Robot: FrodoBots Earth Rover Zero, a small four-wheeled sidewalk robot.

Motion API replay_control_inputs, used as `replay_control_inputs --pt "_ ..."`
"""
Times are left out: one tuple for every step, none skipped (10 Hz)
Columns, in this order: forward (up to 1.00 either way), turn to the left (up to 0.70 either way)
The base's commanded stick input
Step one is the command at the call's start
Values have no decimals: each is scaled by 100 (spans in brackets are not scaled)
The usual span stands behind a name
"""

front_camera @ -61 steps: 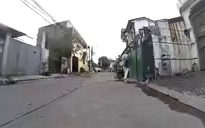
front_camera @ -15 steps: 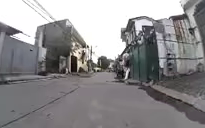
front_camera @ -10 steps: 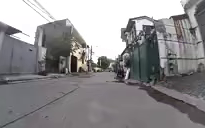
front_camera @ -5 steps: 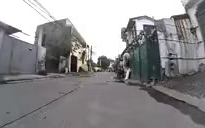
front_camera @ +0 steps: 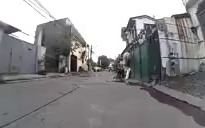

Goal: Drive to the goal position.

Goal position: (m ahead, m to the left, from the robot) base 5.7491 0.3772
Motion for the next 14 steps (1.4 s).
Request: replay_control_inputs --pt "15 0" --pt "15 0" --pt "14 0" --pt "14 0" --pt "14 0" --pt "14 0" --pt "22 0" --pt "56 0" --pt "100 0" --pt "97 0" --pt "94 0" --pt "96 0" --pt "100 0" --pt "100 0"
